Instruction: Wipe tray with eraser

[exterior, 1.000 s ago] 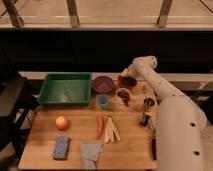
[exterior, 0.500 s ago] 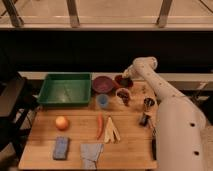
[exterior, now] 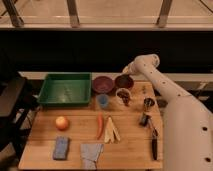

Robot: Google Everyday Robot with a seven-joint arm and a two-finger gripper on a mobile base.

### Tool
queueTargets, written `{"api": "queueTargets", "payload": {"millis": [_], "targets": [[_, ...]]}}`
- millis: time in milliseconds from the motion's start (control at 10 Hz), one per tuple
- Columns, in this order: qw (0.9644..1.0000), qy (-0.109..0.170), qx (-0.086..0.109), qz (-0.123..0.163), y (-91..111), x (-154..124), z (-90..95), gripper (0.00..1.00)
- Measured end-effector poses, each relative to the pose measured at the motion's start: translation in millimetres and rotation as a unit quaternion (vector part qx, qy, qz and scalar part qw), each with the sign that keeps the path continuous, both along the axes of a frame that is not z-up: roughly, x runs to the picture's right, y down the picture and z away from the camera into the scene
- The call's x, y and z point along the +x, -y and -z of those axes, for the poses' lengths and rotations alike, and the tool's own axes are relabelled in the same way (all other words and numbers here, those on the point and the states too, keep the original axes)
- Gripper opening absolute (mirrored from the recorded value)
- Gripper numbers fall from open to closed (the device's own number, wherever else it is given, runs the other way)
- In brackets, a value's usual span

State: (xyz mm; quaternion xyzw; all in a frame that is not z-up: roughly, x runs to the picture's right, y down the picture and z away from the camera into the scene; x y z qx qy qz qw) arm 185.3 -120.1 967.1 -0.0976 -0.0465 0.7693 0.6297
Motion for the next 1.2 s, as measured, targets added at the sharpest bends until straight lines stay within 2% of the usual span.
{"api": "queueTargets", "payload": {"millis": [200, 400, 600, 700, 800, 1000, 1100, 1200], "targets": [[0.9995, 0.008, 0.031, 0.009, 21, -4, 24.6, 0.0], [0.9971, 0.03, 0.065, 0.025, 38, -23, 49.5, 0.0], [0.9922, 0.065, 0.096, 0.046, 51, -64, 70.7, 0.0], [0.9896, 0.082, 0.105, 0.055, 53, -82, 76.3, 0.0], [0.9863, 0.103, 0.112, 0.064, 55, -101, 83.3, 0.0], [0.976, 0.164, 0.112, 0.09, 52, -152, 96.7, 0.0], [0.9691, 0.196, 0.104, 0.109, 47, -175, 104.3, 0.0], [0.9607, 0.226, 0.096, 0.129, 41, -195, 113.3, 0.0]]}}
